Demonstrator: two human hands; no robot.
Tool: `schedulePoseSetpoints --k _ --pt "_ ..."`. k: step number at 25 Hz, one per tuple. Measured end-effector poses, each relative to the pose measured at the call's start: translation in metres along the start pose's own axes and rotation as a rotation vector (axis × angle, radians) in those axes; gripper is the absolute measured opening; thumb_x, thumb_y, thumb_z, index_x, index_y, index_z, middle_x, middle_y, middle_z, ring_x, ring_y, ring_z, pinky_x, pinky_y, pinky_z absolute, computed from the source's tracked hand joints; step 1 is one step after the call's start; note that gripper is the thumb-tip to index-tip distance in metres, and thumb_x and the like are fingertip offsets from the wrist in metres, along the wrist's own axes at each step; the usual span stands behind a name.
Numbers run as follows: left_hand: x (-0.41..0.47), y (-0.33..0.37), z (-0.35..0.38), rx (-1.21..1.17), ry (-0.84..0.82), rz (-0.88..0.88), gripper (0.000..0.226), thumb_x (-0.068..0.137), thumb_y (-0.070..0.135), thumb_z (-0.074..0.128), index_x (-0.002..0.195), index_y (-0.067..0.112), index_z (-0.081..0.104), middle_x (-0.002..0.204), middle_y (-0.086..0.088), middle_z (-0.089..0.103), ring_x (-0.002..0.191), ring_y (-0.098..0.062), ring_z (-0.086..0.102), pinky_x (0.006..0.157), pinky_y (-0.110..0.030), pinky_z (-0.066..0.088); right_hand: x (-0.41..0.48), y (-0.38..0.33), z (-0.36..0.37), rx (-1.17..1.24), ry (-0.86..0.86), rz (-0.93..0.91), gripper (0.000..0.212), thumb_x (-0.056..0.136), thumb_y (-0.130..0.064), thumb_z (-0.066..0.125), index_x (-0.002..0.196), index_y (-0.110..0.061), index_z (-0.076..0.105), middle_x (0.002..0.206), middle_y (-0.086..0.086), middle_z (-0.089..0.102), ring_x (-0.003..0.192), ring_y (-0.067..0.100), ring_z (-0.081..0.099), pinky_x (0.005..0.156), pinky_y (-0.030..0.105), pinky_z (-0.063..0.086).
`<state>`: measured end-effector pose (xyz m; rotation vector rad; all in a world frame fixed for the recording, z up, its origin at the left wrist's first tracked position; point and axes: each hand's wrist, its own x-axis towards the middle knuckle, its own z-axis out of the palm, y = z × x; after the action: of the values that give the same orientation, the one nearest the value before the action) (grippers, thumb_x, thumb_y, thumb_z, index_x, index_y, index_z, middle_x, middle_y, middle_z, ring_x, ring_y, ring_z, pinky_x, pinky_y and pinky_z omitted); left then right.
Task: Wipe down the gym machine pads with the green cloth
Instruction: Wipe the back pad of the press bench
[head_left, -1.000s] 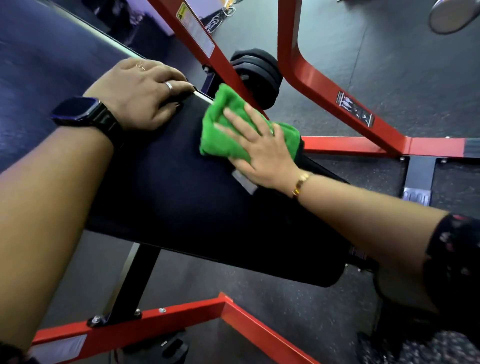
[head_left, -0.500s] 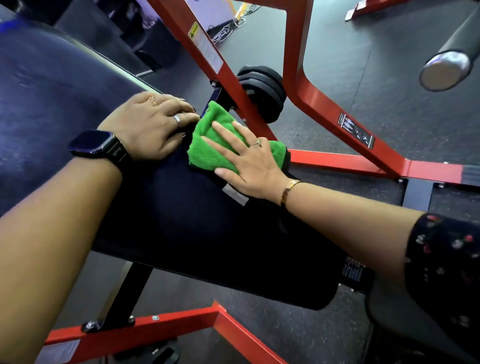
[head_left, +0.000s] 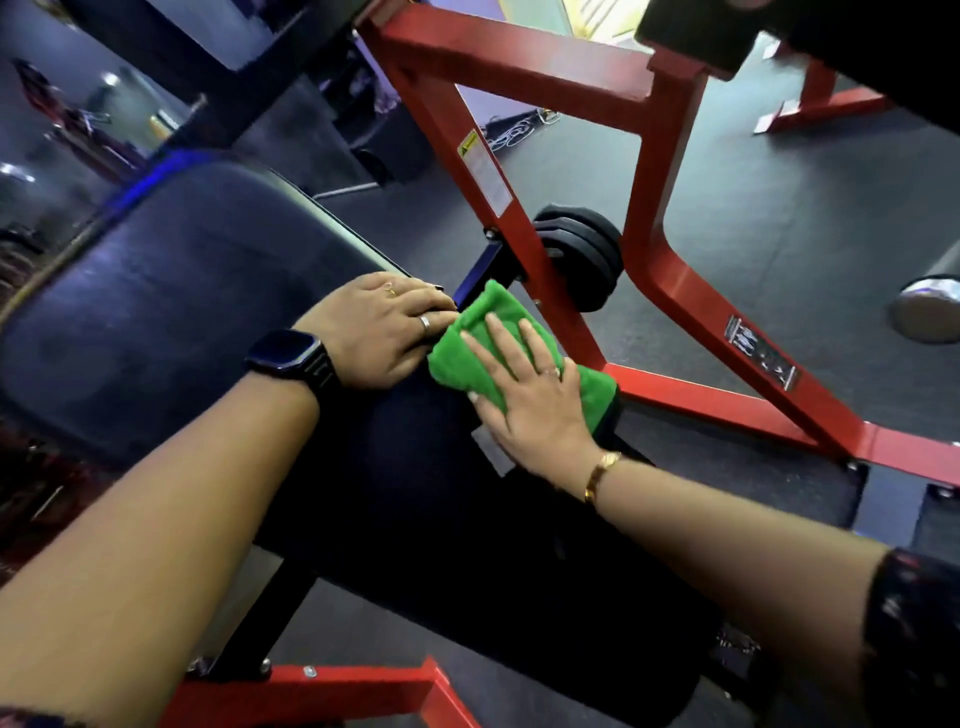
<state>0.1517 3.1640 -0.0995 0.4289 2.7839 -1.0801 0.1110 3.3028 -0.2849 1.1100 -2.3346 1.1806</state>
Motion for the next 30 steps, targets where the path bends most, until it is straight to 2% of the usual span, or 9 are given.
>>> schedulePoseSetpoints --k 3,7,9,12,15,18,21,25,30 --pt "0.0 0.002 0.001 0.015 -0.003 -0.003 0.048 0.085 0.041 0.036 0.125 0.023 0.056 0.125 0.0 0.06 0.115 -0.021 0.057 0.102 -0.034 0.039 -0.007 0.008 0.008 0.014 0.031 -0.008 0.066 0.086 -0.053 0.039 0.146 -0.04 0.017 0.154 -0.004 0.027 0.137 0.028 0.034 0.091 0.05 0.041" --pt "-0.005 -0.027 -0.015 0.054 -0.001 -0.114 0.046 0.086 0.043 0.032 0.121 0.028 0.059 0.12 0.002 0.062 0.111 -0.021 0.058 0.098 -0.036 0.042 -0.086 0.041 0.017 -0.122 0.023 -0.388 0.074 0.081 -0.055 0.044 0.147 -0.043 0.014 0.152 -0.008 0.027 0.141 0.027 0.024 0.094 0.049 0.035" --pt "-0.015 -0.059 -0.03 0.063 0.014 -0.215 0.048 0.086 0.041 0.028 0.121 0.027 0.059 0.12 0.003 0.062 0.111 -0.023 0.058 0.096 -0.038 0.044 -0.052 0.042 0.011 -0.045 0.02 -0.225 0.073 0.081 -0.053 0.043 0.147 -0.044 0.013 0.153 -0.007 0.027 0.139 0.025 0.029 0.089 0.049 0.04" --pt "-0.037 -0.096 -0.051 0.085 0.023 -0.298 0.055 0.084 0.04 0.023 0.122 0.023 0.059 0.124 0.0 0.061 0.113 -0.025 0.057 0.095 -0.038 0.044 0.043 -0.028 -0.01 0.131 0.041 0.081 0.061 0.087 -0.055 0.033 0.145 -0.038 0.025 0.152 -0.008 0.031 0.134 0.026 0.039 0.088 0.048 0.043" --pt "-0.056 -0.113 -0.061 0.074 0.048 -0.338 0.054 0.085 0.035 0.023 0.124 0.021 0.058 0.128 0.0 0.059 0.115 -0.027 0.055 0.093 -0.04 0.047 0.067 -0.094 -0.02 0.05 0.117 -0.192 0.061 0.085 -0.056 0.035 0.144 -0.04 0.029 0.152 -0.011 0.031 0.137 0.026 0.035 0.091 0.05 0.037" --pt "-0.083 -0.117 -0.057 0.019 0.105 -0.435 0.049 0.088 0.029 0.028 0.13 0.021 0.052 0.135 -0.001 0.053 0.121 -0.028 0.05 0.097 -0.043 0.046 0.029 -0.079 -0.011 -0.04 0.154 -0.463 0.063 0.083 -0.053 0.045 0.144 -0.041 0.03 0.151 -0.012 0.031 0.137 0.02 0.036 0.092 0.048 0.038" --pt "-0.112 -0.121 -0.051 -0.134 0.209 -0.589 0.046 0.091 0.023 0.033 0.134 0.02 0.048 0.139 -0.003 0.048 0.124 -0.028 0.046 0.103 -0.042 0.042 0.052 -0.058 -0.015 -0.026 0.169 -0.316 0.061 0.084 -0.052 0.043 0.143 -0.044 0.028 0.151 -0.012 0.031 0.137 0.02 0.035 0.088 0.046 0.04" --pt "-0.132 -0.122 -0.055 -0.292 0.281 -0.666 0.044 0.089 0.011 0.037 0.131 0.011 0.051 0.136 -0.01 0.052 0.125 -0.027 0.047 0.107 -0.028 0.03 0.117 -0.126 -0.032 0.081 0.055 -0.093 0.059 0.086 -0.057 0.024 0.144 -0.047 0.016 0.156 -0.015 0.017 0.142 0.024 0.02 0.094 0.05 0.03" --pt "-0.143 -0.119 -0.054 -0.35 0.258 -0.647 0.051 0.085 0.016 0.032 0.133 0.011 0.049 0.14 -0.009 0.048 0.129 -0.024 0.043 0.107 -0.022 0.024 0.082 -0.099 -0.02 -0.163 0.156 -0.649 0.062 0.084 -0.053 0.042 0.144 -0.043 0.028 0.152 -0.012 0.03 0.139 0.021 0.032 0.091 0.044 0.032"
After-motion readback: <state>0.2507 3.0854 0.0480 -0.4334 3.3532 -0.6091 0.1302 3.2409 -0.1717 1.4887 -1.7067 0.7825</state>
